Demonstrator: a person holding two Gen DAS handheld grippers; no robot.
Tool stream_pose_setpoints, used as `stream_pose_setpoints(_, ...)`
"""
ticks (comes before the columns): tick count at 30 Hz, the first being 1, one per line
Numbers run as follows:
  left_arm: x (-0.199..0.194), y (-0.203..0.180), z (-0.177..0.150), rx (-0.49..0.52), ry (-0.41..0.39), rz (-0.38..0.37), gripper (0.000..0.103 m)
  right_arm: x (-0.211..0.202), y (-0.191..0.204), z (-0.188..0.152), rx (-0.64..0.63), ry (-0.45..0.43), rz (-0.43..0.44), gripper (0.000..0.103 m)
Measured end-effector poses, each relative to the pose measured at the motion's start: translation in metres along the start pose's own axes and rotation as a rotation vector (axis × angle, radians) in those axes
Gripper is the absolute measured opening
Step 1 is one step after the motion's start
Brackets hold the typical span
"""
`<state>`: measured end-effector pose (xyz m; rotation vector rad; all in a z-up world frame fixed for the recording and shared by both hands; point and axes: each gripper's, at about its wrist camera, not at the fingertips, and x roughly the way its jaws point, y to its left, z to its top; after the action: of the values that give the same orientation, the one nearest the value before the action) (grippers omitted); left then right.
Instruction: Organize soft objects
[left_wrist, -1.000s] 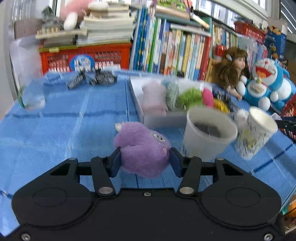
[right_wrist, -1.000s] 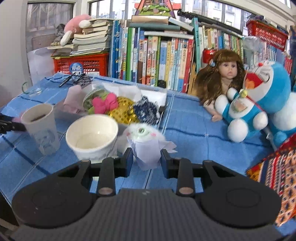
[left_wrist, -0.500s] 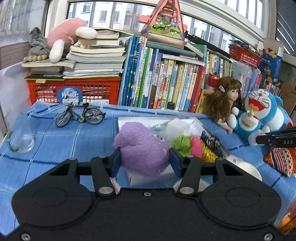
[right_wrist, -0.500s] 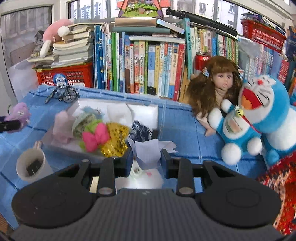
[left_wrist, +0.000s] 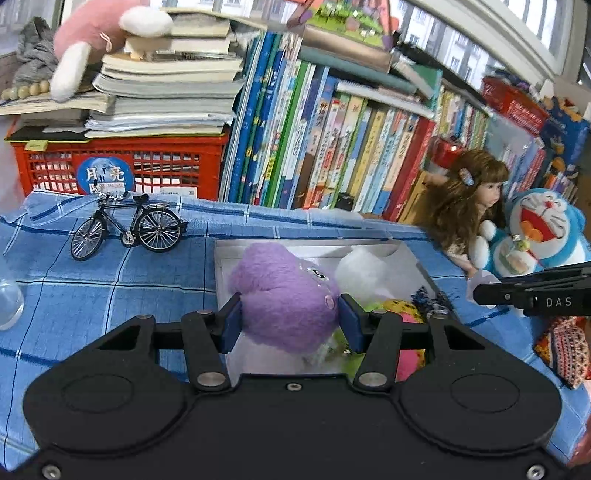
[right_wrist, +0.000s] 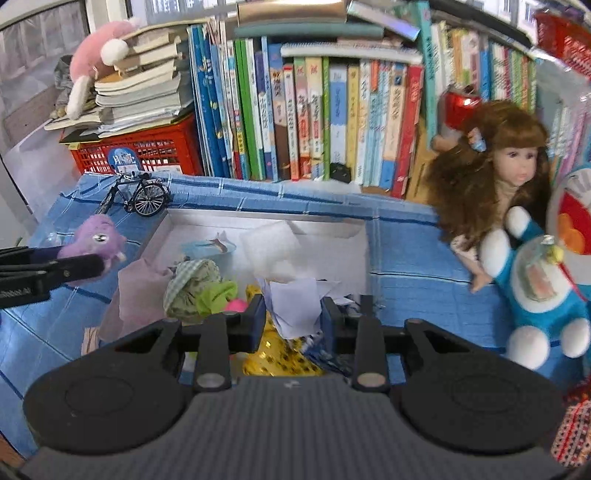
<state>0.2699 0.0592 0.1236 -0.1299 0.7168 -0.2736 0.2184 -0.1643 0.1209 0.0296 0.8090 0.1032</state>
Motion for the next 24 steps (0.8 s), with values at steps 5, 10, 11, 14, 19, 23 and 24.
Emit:
stream_pose_setpoints(5, 0.037, 0.007, 0.009, -0.027, 0.044, 0.009, 0.051, 0.033, 0.011, 0.013, 0.001, 0.043, -0.012, 0.037)
stream_pose_setpoints(10, 0.070, 0.014, 0.013, -0.033, 0.081, 0.037, 0.052, 0.066, 0.017, 0.025, 0.015, 0.084, -0.013, 0.037)
stream_pose_setpoints(11, 0.074, 0.014, 0.013, -0.035, 0.085, 0.038, 0.052, 0.072, 0.017, 0.027, 0.019, 0.093, -0.016, 0.037)
stream_pose_setpoints(14, 0.085, 0.016, 0.016, -0.033, 0.094, 0.038, 0.052, 0.090, 0.020, 0.033, 0.024, 0.118, -0.037, 0.037)
stream_pose_setpoints(19, 0.103, 0.015, 0.019, -0.018, 0.114, 0.043, 0.052, 0.116, 0.024, 0.035, 0.033, 0.162, -0.052, 0.037)
stream_pose_setpoints(23, 0.115, 0.014, 0.021, -0.016, 0.125, 0.039, 0.052, 0.128, 0.022, 0.035, 0.051, 0.161, -0.065, 0.037)
stream_pose_setpoints(24, 0.119, 0.014, 0.021, -0.016, 0.128, 0.037, 0.052, 0.130, 0.021, 0.035, 0.058, 0.159, -0.071, 0.038)
